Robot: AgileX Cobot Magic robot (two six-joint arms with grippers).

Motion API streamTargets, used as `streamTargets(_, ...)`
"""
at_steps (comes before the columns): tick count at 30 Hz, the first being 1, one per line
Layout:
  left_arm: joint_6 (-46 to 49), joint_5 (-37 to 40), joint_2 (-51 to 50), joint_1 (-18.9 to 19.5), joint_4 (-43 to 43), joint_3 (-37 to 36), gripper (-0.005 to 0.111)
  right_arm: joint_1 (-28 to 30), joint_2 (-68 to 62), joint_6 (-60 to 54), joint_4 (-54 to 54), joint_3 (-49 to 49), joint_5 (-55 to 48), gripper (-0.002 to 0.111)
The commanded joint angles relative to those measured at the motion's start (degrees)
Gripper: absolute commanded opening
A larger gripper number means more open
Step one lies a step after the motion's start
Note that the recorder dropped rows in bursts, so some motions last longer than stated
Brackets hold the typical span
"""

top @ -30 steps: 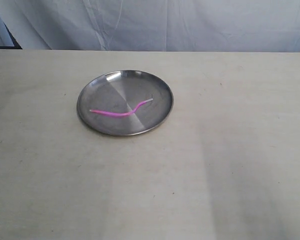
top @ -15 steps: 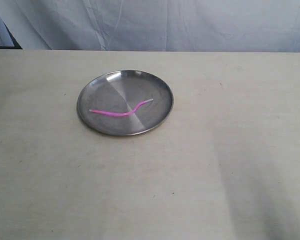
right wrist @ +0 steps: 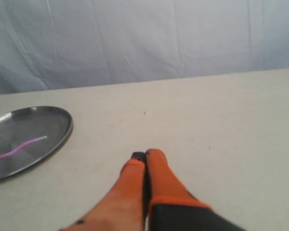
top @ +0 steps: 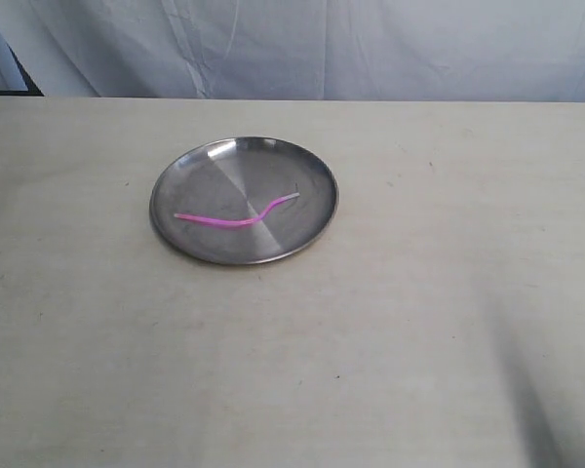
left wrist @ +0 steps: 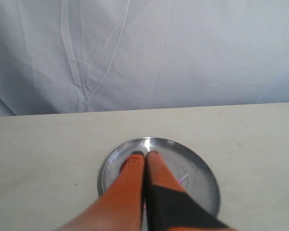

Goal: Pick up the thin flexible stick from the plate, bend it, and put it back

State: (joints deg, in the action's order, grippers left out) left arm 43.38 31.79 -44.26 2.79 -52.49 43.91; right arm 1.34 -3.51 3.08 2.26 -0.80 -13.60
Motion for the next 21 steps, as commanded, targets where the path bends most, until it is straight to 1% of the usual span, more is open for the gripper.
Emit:
streamTargets(1, -0.41, -0.66, 0.41, 0.04, 0.04, -0.19, 0.0, 0.4, 2.78, 0.35, -0.55, 0.8, -7.18, -0.001)
streamTargets(19, -0.41, -0.66, 0.41, 0.04, 0.04, -0.19, 0.0, 0.4, 3.51, 0.35, -0.55, 0.8, -7.13, -0.001)
streamTargets(21, -0.41, -0.88, 0.41, -0.8, 0.21, -0.19, 0.0, 0.4, 3.51, 0.35, -0.55, 0.8, -7.13, -0.001)
